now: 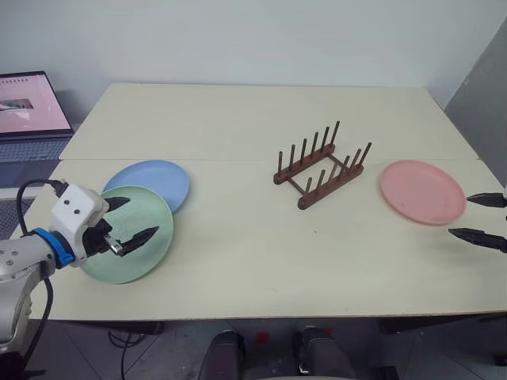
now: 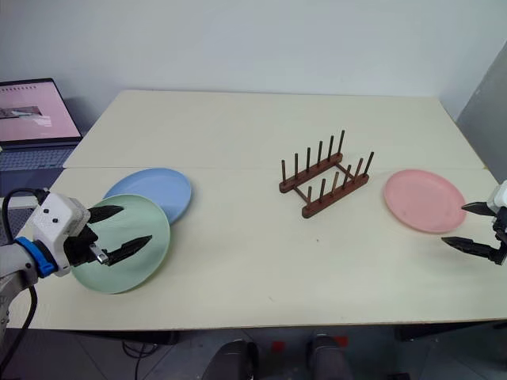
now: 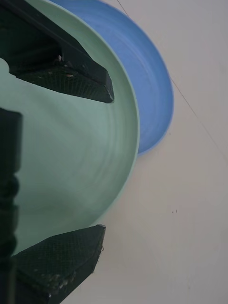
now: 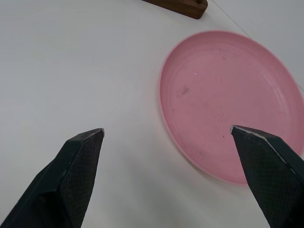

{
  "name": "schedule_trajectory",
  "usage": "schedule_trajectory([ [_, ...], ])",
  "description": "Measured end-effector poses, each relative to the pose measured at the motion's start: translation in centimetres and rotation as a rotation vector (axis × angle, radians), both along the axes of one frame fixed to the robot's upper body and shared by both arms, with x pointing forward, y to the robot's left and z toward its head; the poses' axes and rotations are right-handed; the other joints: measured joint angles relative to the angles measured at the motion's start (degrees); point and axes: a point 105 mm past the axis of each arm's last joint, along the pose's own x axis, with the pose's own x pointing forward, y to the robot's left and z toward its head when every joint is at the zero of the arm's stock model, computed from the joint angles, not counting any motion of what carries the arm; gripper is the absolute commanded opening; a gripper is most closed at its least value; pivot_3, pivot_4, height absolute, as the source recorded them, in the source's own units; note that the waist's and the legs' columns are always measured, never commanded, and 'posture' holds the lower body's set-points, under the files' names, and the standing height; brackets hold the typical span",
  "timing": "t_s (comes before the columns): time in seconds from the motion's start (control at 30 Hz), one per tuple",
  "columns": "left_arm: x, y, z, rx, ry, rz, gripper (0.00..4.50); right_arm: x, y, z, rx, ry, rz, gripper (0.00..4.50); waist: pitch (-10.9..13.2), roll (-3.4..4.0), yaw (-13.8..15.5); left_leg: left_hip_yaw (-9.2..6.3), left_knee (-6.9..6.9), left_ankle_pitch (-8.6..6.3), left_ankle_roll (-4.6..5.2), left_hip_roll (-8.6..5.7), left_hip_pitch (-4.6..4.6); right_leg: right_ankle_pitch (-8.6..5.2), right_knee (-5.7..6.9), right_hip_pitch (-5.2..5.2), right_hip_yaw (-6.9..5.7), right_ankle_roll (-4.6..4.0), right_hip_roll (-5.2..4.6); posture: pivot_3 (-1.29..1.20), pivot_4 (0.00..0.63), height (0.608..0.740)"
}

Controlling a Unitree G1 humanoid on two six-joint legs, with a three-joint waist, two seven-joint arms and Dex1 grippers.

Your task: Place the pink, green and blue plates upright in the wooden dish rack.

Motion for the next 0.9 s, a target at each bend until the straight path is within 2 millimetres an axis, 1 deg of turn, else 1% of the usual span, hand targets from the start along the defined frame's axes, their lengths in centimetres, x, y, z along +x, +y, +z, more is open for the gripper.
schedule_trajectory([
  [0.1,0.4,-1.6,-0.2,0.002,0.012,-0.053,4.50,-0.2,0.0,-0.1,-0.001,0.003,-0.002,4.47,0.00,0.00,0.11,0.01,0.01,0.00,0.00,0.00,-0.01,0.01,0.00,0.01,0.00,0.01,0.00,0.00,0.150,0.733],
  [0.17,0.7,-4.0,-0.5,-0.019,0.017,-0.119,4.50,-0.4,0.4,0.1,-0.001,0.002,0.013,4.47,0.00,0.00,0.22,0.00,0.02,0.00,0.00,-0.02,0.00,0.03,0.00,0.04,0.02,0.05,-0.01,0.00,0.150,0.733],
  [0.23,1.1,-6.4,-0.7,-0.066,0.015,-0.172,4.50,-0.5,1.2,0.4,0.011,-0.004,0.039,4.47,0.00,0.00,0.31,-0.01,0.04,0.00,0.00,-0.03,-0.01,0.20,0.00,0.06,0.00,0.34,0.00,0.00,0.150,0.733],
  [0.3,1.9,-9.4,-0.7,-0.136,-0.002,-0.218,4.50,-0.9,2.5,0.7,0.032,-0.002,0.077,4.47,-0.01,-0.01,0.49,-0.02,0.11,0.00,0.00,-0.04,-0.03,0.27,-0.01,0.12,-0.05,0.46,0.03,0.00,0.150,0.733],
  [0.37,2.2,-12.8,-1.2,-0.197,0.010,-0.281,4.50,-1.3,4.4,0.9,0.064,0.002,0.132,4.47,-0.03,-0.04,0.48,-0.05,0.19,0.00,0.00,-0.08,-0.05,0.29,-0.01,0.17,-0.05,0.51,0.09,0.00,0.150,0.733],
  [0.43,2.3,-14.7,-2.1,-0.218,0.043,-0.305,4.50,-1.7,5.4,0.9,0.084,0.013,0.155,4.47,-0.02,-0.08,0.27,-0.12,0.21,0.00,0.00,-0.11,-0.05,0.30,-0.04,0.16,0.01,0.52,0.16,0.00,0.150,0.733],
  [0.47,2.8,-15.4,-2.3,-0.241,0.038,-0.297,4.50,-1.9,5.7,0.9,0.099,0.015,0.154,4.47,-0.04,-0.06,0.27,-0.14,0.21,0.00,0.00,-0.13,-0.03,0.32,-0.04,0.18,0.03,0.55,0.16,0.00,0.150,0.733],
  [0.5,3.5,-16.8,-2.5,-0.283,0.025,-0.290,4.50,-2.1,6.2,0.8,0.117,0.017,0.157,4.47,-0.04,-0.06,0.37,-0.15,0.30,0.00,0.00,-0.15,-0.05,0.34,-0.03,0.20,-0.01,0.58,0.16,0.00,0.150,0.733],
  [0.57,4.3,-19.4,-3.3,-0.334,0.029,-0.305,4.50,-2.5,7.6,0.8,0.139,0.022,0.189,4.47,-0.03,-0.07,0.47,-0.15,0.57,-0.01,0.00,-0.20,-0.13,0.36,0.00,0.25,-0.07,0.59,0.25,0.00,0.150,0.733],
  [0.63,5.0,-21.1,-4.5,-0.340,0.046,-0.311,4.50,-2.8,8.6,1.0,0.135,0.020,0.211,4.47,-0.02,-0.13,0.38,-0.19,0.66,-0.01,0.01,-0.16,-0.13,0.42,-0.01,0.28,-0.05,0.53,0.33,0.00,0.150,0.733],
  [0.67,5.6,-21.9,-5.2,-0.344,0.054,-0.300,4.50,-2.9,9.1,0.9,0.142,0.018,0.215,4.47,-0.02,-0.14,0.38,-0.19,0.74,-0.01,0.01,-0.15,-0.13,0.43,0.01,0.30,-0.06,0.50,0.35,0.00,0.150,0.733],
  [0.73,6.1,-22.8,-5.9,-0.354,0.063,-0.298,4.50,-3.1,9.5,0.7,0.157,0.023,0.216,4.47,-0.02,-0.16,0.34,-0.19,0.78,-0.01,0.01,-0.12,-0.13,0.46,0.00,0.29,-0.03,0.41,0.39,0.00,0.150,0.733],
  [0.83,7.4,-24.4,-7.2,-0.372,0.082,-0.279,4.50,-3.2,10.2,0.4,0.174,0.019,0.209,4.47,-0.02,-0.16,0.43,-0.19,0.86,0.00,0.01,-0.15,-0.16,0.48,-0.02,0.30,-0.02,0.35,0.39,0.00,0.150,0.733],
  [0.9,8.2,-25.6,-7.7,-0.385,0.087,-0.274,4.50,-3.2,10.6,0.2,0.181,0.016,0.209,4.47,0.00,-0.18,0.44,-0.19,0.88,0.00,0.01,-0.17,-0.18,0.49,-0.06,0.30,0.01,0.36,0.38,0.00,0.150,0.733],
])
